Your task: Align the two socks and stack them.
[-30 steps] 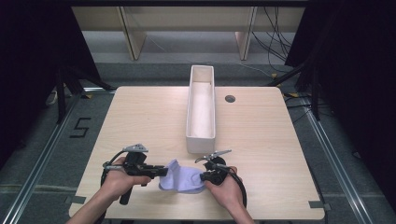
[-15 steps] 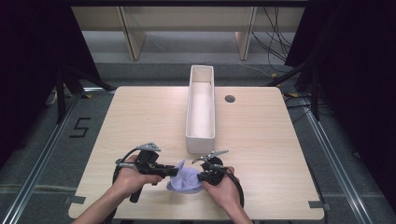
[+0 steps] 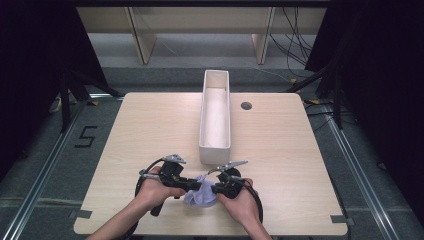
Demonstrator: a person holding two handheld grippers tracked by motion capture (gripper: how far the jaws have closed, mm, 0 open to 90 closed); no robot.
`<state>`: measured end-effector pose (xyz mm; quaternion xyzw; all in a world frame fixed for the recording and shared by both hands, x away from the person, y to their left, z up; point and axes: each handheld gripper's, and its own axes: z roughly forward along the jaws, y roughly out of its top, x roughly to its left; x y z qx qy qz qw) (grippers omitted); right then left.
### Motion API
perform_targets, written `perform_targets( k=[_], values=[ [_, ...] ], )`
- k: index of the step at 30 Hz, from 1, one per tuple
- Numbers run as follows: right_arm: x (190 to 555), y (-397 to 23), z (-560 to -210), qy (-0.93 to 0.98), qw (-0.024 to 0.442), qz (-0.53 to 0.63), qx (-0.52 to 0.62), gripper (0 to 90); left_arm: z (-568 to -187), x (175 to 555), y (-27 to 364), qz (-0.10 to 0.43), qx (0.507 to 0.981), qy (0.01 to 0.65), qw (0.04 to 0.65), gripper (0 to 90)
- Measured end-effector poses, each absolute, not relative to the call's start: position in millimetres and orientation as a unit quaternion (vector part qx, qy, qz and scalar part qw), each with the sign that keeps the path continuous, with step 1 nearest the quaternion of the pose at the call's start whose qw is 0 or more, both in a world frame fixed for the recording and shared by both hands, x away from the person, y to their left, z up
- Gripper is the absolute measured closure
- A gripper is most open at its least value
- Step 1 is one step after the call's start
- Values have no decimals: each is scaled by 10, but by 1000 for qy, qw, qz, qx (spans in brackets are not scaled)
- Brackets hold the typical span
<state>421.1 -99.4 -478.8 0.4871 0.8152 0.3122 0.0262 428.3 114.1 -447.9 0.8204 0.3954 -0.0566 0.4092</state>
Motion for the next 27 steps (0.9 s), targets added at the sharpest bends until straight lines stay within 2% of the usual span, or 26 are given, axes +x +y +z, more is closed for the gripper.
perform_targets(
  k=[5, 8, 15, 16, 17, 27],
  values=[
    [4200, -1063, -4722, 808, 36, 322, 493, 804, -4494, 4293, 1136, -53, 823, 396, 404, 804],
    [4226, -1077, -4781, 817, 25, 311, 485, 824, -4515, 4296, 1119, -55, 822, 396, 405, 802],
    [4216, -1063, -4841, 814, 24, 311, 490, 822, -4573, 4309, 1039, -53, 828, 394, 395, 795],
    [4173, -1021, -4803, 798, -2, 300, 523, 819, -4589, 4312, 1022, -59, 824, 395, 402, 794],
    [4210, -1057, -4823, 810, 17, 304, 501, 817, -4596, 4311, 1007, -54, 825, 395, 400, 792],
    [4180, -1163, -4720, 804, 24, 319, 501, 791, -4683, 4317, 849, -49, 830, 389, 398, 775]
  ],
)
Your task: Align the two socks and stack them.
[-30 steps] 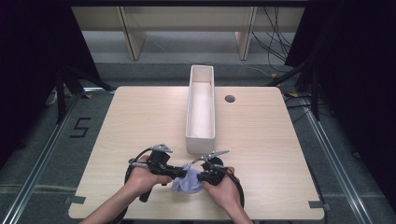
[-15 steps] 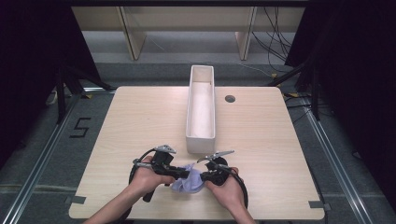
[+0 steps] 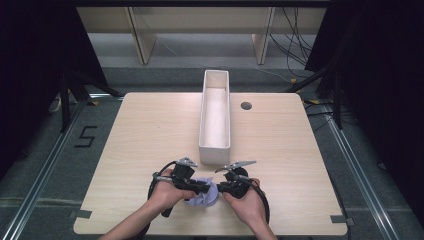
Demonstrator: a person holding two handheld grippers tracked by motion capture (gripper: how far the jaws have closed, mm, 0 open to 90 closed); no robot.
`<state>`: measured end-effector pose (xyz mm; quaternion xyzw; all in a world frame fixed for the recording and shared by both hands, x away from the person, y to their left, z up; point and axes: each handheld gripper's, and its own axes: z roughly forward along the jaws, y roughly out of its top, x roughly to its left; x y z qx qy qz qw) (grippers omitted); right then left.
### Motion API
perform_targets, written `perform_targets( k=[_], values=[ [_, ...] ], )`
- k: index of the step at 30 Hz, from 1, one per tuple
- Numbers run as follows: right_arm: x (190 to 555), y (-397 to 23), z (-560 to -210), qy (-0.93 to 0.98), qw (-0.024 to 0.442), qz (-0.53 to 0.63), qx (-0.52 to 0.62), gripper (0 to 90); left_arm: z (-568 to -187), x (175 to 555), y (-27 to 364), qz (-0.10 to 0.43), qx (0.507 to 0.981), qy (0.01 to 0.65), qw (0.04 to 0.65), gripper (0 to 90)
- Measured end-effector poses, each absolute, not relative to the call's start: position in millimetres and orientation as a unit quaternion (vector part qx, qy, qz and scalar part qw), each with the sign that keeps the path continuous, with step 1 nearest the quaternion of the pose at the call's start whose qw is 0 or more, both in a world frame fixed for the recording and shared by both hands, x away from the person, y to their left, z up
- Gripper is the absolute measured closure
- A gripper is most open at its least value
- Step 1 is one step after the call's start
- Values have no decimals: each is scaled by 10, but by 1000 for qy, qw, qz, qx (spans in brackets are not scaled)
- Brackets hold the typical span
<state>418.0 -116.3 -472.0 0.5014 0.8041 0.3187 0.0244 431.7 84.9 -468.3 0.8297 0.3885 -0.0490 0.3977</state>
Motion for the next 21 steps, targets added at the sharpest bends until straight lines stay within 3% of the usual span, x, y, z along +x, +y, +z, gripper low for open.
perform_targets(
  k=[9, 15, 21],
  values=[
    [4164, -1258, -4651, 800, 33, 322, 506, 768, -4759, 4310, 752, -37, 840, 369, 397, 743],
    [4149, -1293, -4595, 797, 36, 327, 507, 753, -4607, 4239, 807, -13, 829, 343, 443, 623],
    [4138, -1304, -4487, 797, 49, 332, 501, 738, -4539, 4080, 1014, 11, 832, 343, 437, 696]
  ],
)
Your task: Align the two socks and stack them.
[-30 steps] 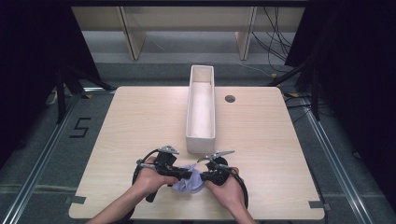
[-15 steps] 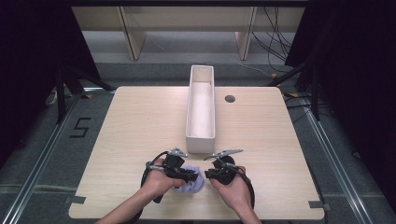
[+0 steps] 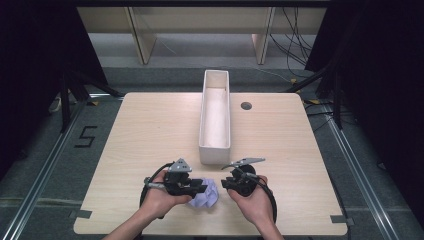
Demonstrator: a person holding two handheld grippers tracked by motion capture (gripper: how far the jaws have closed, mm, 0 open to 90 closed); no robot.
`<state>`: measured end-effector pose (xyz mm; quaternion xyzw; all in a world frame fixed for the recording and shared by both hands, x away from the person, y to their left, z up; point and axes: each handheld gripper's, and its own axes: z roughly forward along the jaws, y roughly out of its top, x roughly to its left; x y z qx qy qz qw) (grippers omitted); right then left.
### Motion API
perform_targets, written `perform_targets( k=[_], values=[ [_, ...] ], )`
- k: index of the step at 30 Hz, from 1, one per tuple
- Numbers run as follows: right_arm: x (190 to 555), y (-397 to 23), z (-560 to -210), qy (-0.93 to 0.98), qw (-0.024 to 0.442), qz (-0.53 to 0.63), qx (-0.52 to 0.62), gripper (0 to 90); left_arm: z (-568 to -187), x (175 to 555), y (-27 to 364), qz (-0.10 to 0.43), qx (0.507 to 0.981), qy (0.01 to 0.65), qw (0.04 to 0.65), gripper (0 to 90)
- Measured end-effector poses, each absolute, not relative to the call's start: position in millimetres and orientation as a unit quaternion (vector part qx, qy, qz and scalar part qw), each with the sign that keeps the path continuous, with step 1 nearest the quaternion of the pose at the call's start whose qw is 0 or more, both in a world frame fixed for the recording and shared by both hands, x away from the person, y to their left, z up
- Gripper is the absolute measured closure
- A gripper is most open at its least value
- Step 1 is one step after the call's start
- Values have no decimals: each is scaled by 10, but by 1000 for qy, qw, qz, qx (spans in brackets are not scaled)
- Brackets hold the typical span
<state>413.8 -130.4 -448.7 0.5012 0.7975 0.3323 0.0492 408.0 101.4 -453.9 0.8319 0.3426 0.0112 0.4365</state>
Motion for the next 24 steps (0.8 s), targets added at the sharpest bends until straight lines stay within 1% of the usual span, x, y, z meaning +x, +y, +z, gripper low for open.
perform_targets(
  k=[2, 3, 7, 11, 14, 15, 16, 20, 22, 24],
  values=[
    [4137, -1280, -4455, 797, 48, 338, 498, 732, -4651, 4016, 993, -5, 837, 335, 433, 720],
    [4136, -1244, -4429, 798, 52, 341, 494, 727, -4651, 4016, 993, -5, 837, 335, 433, 734],
    [4110, -1174, -4410, 801, 41, 338, 493, 713, -4799, 4003, 919, -16, 839, 332, 431, 746],
    [4114, -1116, -4513, 810, 29, 329, 484, 692, -4866, 4000, 872, -14, 845, 324, 424, 747],
    [4114, -1084, -4607, 806, 10, 319, 498, 715, -4899, 4001, 851, -14, 849, 320, 420, 741],
    [4144, -1104, -4654, 813, 18, 318, 487, 721, -4905, 4000, 849, -16, 848, 323, 420, 737],
    [4142, -1099, -4676, 810, 8, 319, 492, 733, -4903, 3999, 849, -18, 847, 324, 422, 731],
    [4172, -1113, -4755, 813, 1, 311, 493, 752, -4814, 3998, 879, 3, 840, 322, 438, 697],
    [4179, -1118, -4772, 811, -5, 312, 495, 754, -4770, 4022, 900, 16, 833, 328, 445, 668],
    [4186, -1127, -4792, 810, -1, 318, 492, 755, -4746, 4068, 921, 26, 828, 340, 444, 625]
  ],
)
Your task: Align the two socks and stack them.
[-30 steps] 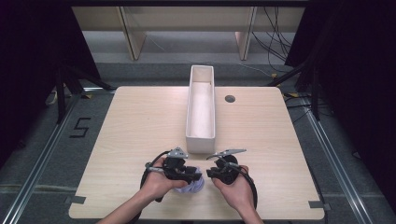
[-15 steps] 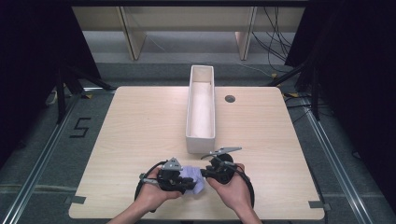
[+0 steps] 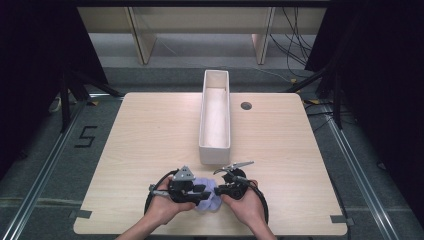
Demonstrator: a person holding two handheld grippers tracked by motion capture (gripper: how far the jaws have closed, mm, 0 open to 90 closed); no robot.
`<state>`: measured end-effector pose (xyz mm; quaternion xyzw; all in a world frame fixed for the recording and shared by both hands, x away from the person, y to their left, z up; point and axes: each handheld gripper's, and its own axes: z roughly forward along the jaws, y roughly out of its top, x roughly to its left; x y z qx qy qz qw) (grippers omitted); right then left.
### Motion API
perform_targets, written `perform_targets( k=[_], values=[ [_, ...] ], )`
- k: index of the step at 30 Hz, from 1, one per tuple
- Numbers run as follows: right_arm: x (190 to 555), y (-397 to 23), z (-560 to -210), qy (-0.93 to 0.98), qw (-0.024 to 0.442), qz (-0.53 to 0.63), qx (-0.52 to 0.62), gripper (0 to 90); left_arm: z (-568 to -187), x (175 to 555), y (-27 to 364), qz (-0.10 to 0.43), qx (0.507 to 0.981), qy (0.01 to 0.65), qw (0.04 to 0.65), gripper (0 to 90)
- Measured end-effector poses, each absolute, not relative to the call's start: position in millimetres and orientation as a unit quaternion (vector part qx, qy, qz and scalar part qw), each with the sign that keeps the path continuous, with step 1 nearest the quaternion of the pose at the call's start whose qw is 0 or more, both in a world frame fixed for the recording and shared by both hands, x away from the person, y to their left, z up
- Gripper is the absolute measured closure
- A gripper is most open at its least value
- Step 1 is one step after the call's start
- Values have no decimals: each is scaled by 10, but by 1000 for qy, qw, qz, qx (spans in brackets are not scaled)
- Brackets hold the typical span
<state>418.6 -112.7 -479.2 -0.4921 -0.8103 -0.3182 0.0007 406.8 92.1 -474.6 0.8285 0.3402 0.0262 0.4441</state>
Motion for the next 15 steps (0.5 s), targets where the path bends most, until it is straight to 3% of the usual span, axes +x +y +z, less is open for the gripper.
perform_targets(
  k=[6, 15],
  values=[
    [4179, -1116, -4805, -808, 7, -314, -499, 752, -4762, 4213, 901, 21, 820, 367, 439, 536],
    [4206, -1148, -4836, -814, 11, -318, -487, 754, -4902, 4262, 833, 26, 852, 348, 390, 581]
  ],
)
